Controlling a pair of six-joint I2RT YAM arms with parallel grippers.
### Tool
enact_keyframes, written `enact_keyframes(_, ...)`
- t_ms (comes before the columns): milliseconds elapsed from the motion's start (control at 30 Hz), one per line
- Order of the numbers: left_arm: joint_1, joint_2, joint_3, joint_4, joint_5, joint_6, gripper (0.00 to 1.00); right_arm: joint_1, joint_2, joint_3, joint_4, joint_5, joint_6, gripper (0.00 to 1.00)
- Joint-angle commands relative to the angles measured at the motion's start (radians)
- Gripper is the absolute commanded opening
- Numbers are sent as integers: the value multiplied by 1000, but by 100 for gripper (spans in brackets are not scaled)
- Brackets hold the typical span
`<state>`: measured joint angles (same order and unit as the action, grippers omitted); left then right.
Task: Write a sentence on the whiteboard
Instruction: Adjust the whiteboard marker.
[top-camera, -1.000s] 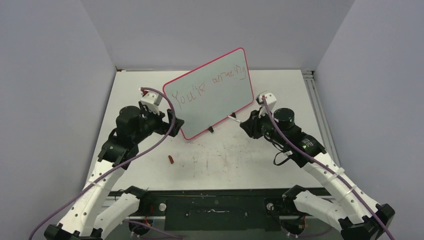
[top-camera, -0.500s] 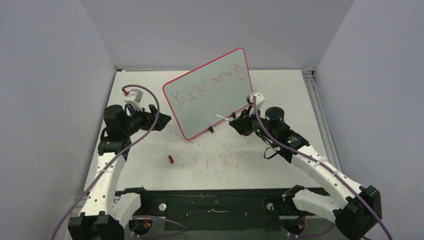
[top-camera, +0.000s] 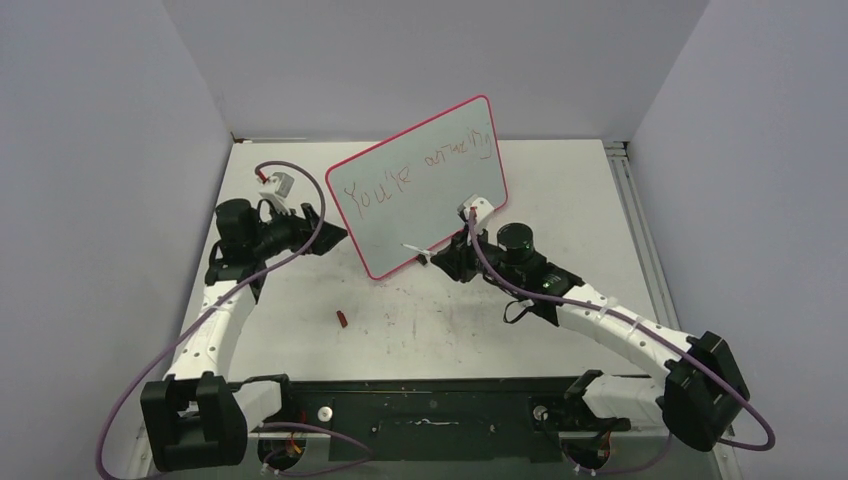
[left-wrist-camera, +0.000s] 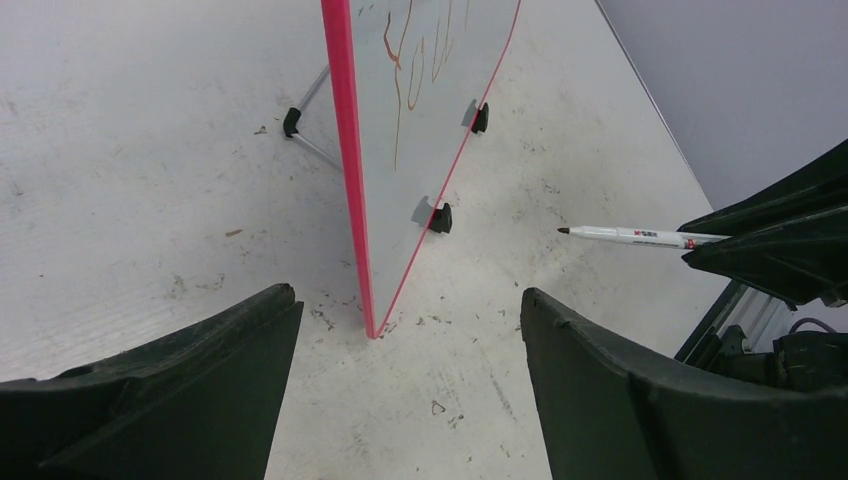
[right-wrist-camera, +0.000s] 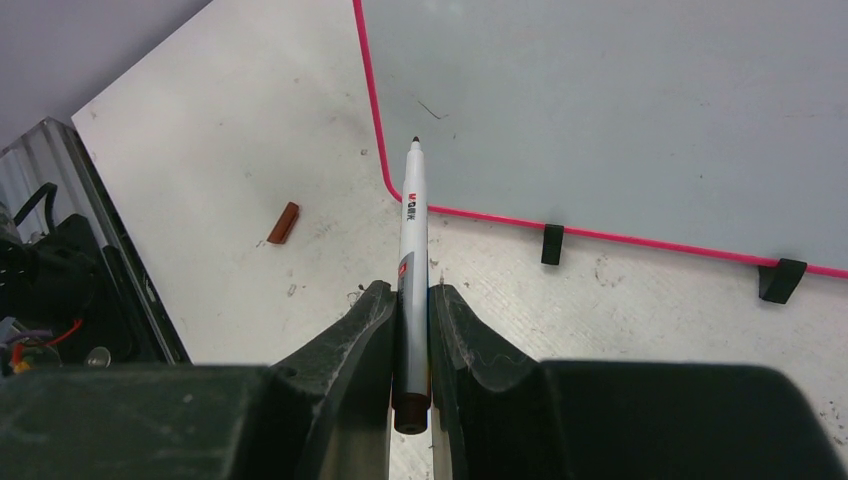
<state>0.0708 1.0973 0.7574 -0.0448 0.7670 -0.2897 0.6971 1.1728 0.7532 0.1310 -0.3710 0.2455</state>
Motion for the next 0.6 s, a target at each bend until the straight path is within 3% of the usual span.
enact_keyframes(0, -37, 52, 34, 69, 12, -3, 78, 25, 55, 27, 122, 82, -18, 5)
enact_keyframes(133, -62, 118, 76, 6, -51, 23, 68, 48, 112, 38, 174, 112, -24, 5)
enact_keyframes(567, -132, 214, 117, 26, -127, 14, 49, 63, 244, 82, 250, 194, -35, 5)
